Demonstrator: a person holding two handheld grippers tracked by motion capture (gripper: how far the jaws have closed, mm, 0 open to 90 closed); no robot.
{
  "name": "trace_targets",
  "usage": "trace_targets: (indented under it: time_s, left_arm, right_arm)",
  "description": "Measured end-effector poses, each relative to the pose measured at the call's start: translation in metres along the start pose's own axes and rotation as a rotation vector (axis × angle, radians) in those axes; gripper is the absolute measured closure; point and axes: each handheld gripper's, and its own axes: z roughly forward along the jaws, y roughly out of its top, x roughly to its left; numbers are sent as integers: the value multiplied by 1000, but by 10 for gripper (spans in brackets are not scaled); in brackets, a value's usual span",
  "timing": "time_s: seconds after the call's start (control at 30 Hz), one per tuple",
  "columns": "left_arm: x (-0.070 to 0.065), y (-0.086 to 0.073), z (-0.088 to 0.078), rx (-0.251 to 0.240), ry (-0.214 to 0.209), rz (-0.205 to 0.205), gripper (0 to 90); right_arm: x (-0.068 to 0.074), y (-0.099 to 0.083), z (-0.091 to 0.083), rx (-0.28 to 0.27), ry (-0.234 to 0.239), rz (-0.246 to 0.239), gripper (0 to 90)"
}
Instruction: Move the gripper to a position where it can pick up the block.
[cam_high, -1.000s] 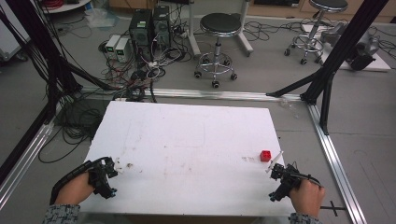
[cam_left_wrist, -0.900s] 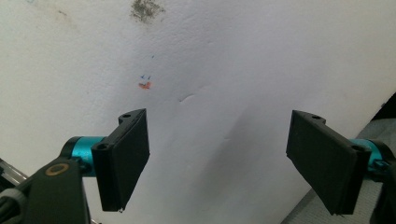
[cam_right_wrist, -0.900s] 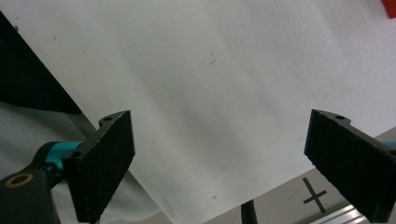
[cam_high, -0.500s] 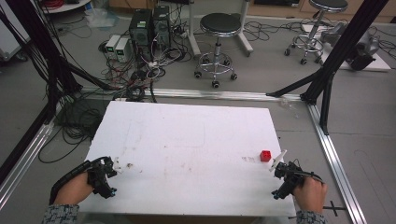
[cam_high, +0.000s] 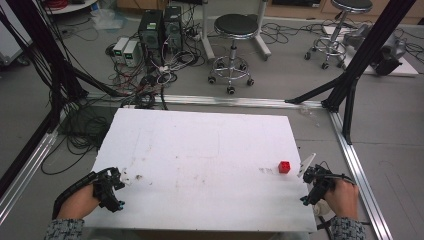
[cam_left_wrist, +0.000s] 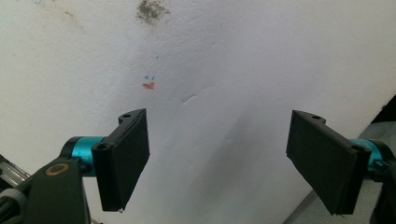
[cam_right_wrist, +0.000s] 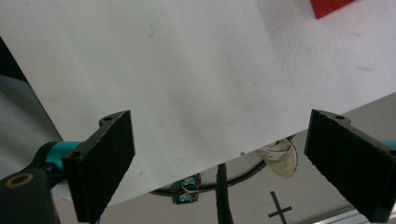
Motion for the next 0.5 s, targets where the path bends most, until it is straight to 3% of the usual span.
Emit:
trace_targets:
  time_s: [0.37, 0.5]
  left_arm:
    - [-1, 1, 1, -4, -5, 2, 216]
    - [-1, 1, 2, -2, -5, 1, 216]
  right_arm:
    - [-19, 0, -8, 26, -16, -64, 78]
    - [-28, 4, -13, 42, -31, -118, 78]
